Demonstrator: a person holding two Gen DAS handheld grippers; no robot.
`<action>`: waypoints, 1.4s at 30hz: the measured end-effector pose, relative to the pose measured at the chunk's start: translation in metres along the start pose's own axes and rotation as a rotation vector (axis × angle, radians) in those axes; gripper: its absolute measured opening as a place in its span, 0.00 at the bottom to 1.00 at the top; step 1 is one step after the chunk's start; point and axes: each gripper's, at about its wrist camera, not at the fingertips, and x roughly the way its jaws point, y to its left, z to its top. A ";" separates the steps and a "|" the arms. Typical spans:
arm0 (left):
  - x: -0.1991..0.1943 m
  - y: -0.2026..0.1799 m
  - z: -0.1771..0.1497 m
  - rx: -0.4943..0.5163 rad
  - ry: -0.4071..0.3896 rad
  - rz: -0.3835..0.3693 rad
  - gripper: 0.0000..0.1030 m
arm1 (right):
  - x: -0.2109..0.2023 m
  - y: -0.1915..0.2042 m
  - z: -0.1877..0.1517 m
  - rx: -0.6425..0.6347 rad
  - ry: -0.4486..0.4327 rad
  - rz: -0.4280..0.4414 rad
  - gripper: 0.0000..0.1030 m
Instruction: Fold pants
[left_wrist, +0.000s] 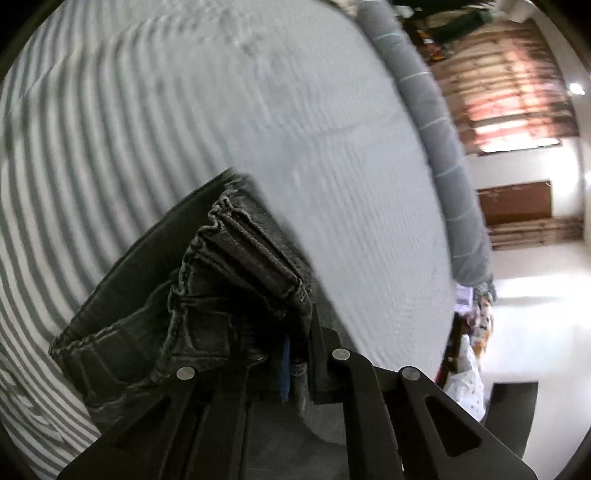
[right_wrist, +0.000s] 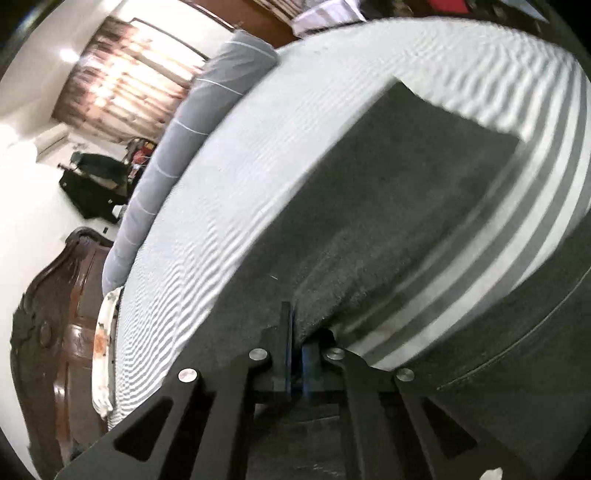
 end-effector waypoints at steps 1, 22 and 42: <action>-0.006 -0.011 0.003 0.032 -0.004 -0.023 0.06 | -0.007 0.006 0.003 -0.015 -0.014 0.004 0.04; -0.011 0.080 -0.068 0.338 0.330 0.249 0.07 | -0.123 -0.022 -0.091 -0.174 0.010 -0.256 0.03; -0.015 0.071 -0.095 0.549 0.107 0.388 0.14 | -0.101 -0.078 -0.116 -0.035 0.112 -0.261 0.03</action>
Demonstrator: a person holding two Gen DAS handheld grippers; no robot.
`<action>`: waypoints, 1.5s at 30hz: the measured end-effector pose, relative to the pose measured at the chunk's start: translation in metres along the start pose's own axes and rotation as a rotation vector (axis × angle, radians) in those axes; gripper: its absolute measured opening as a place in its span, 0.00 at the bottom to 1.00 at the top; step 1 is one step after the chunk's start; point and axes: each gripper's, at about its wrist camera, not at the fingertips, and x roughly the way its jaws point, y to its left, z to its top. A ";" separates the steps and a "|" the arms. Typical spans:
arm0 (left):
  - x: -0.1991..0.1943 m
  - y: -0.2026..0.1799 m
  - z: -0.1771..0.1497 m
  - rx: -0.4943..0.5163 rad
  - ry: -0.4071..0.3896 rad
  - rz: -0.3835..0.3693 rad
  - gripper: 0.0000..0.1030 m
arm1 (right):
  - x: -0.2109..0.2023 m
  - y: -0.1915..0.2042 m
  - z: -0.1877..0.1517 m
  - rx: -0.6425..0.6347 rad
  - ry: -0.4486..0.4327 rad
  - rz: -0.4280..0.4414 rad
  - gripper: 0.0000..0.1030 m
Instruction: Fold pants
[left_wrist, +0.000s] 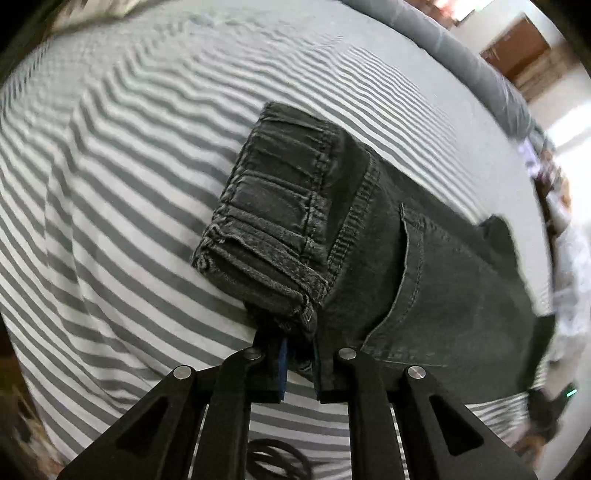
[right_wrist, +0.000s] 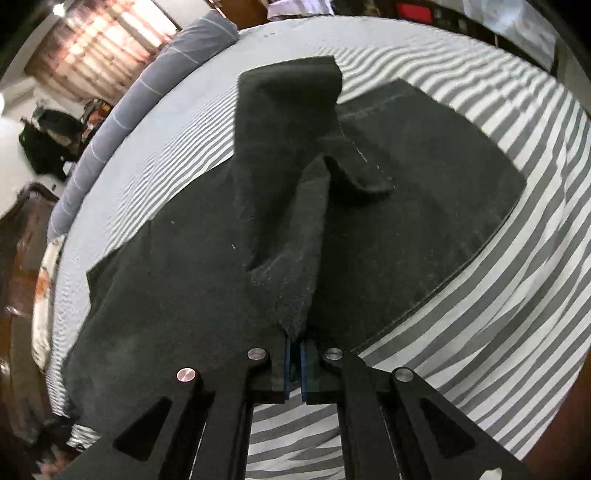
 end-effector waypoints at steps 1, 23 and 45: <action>-0.001 -0.009 -0.003 0.032 -0.015 0.036 0.14 | 0.002 0.000 0.000 0.000 0.008 -0.001 0.03; -0.060 -0.194 -0.095 0.548 -0.192 -0.092 0.38 | 0.010 -0.067 0.043 0.282 -0.042 0.480 0.34; 0.031 -0.345 -0.177 0.932 -0.009 -0.216 0.40 | 0.028 -0.134 0.045 0.484 0.046 0.542 0.30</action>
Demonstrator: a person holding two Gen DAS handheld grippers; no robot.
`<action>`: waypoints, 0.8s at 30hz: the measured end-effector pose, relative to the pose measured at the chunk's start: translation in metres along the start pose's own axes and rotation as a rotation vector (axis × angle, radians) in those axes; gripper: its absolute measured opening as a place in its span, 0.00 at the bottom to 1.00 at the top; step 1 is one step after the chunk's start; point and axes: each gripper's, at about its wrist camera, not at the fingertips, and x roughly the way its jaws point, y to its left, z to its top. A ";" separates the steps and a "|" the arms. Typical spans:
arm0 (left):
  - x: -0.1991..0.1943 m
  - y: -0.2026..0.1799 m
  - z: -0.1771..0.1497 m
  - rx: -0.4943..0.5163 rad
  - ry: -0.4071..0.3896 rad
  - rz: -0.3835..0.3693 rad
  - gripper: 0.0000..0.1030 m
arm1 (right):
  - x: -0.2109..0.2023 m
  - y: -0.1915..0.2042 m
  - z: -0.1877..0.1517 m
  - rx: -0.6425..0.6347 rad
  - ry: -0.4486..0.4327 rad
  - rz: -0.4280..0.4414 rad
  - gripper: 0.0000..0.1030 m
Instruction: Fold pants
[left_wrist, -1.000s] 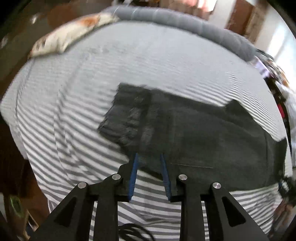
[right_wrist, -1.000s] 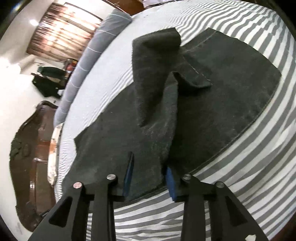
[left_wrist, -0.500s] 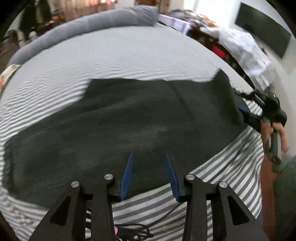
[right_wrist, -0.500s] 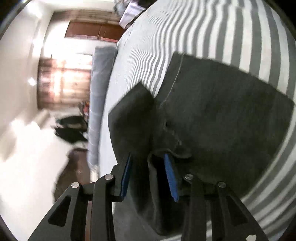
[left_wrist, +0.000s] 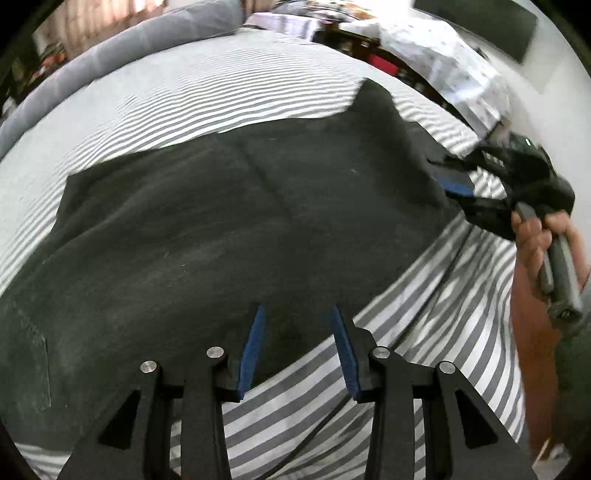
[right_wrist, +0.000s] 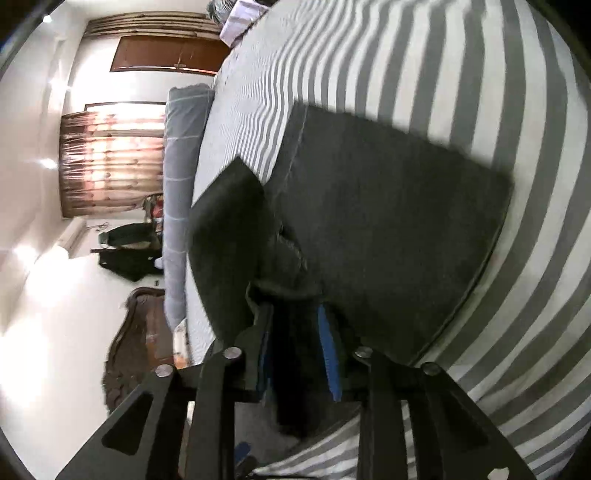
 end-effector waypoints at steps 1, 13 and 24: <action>0.001 -0.005 0.000 0.021 -0.003 0.008 0.40 | 0.003 -0.001 0.000 0.014 0.002 0.014 0.32; 0.009 -0.049 -0.009 0.267 -0.074 0.074 0.56 | 0.022 0.026 -0.022 -0.052 0.112 0.053 0.46; 0.018 -0.050 -0.001 0.264 -0.110 0.103 0.56 | 0.031 0.060 -0.038 -0.168 0.150 0.137 0.07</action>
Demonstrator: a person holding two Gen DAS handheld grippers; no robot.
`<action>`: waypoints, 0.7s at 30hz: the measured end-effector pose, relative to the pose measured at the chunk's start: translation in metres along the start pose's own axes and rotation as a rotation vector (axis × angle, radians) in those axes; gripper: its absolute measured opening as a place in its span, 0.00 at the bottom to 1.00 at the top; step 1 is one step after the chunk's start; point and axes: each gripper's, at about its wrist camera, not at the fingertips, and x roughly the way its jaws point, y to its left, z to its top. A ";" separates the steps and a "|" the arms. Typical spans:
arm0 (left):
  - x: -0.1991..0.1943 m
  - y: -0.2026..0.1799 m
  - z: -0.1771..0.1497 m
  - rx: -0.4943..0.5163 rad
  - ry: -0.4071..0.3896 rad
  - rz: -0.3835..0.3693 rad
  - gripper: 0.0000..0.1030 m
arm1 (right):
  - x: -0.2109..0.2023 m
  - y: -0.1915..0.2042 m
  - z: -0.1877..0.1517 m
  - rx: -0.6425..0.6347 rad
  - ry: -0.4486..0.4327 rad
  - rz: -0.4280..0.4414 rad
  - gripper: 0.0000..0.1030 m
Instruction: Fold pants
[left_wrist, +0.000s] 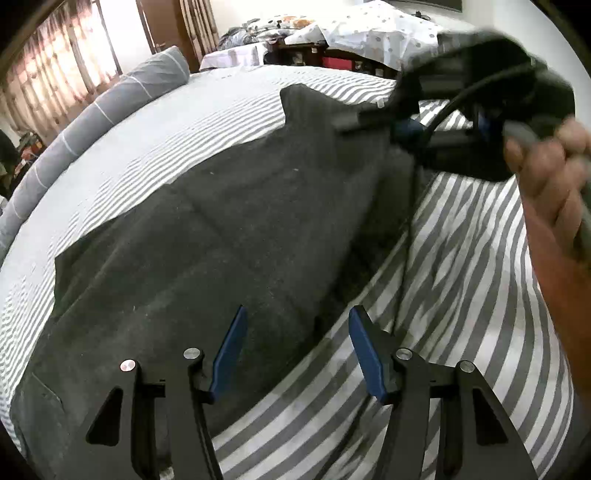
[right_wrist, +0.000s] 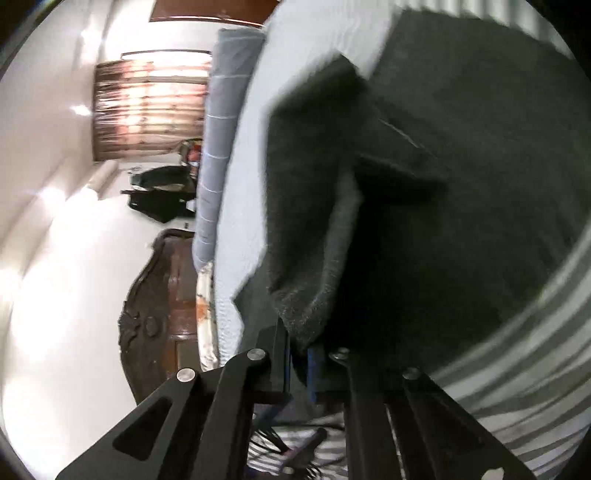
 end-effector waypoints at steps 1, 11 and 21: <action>0.001 0.000 0.001 0.002 -0.007 0.010 0.56 | -0.002 0.004 0.002 0.004 -0.008 0.016 0.07; 0.022 0.003 0.028 0.009 -0.029 0.106 0.36 | -0.014 0.006 0.001 -0.011 -0.045 0.051 0.11; 0.021 0.008 0.029 0.002 -0.025 0.087 0.05 | -0.020 -0.056 0.033 0.248 -0.174 0.126 0.41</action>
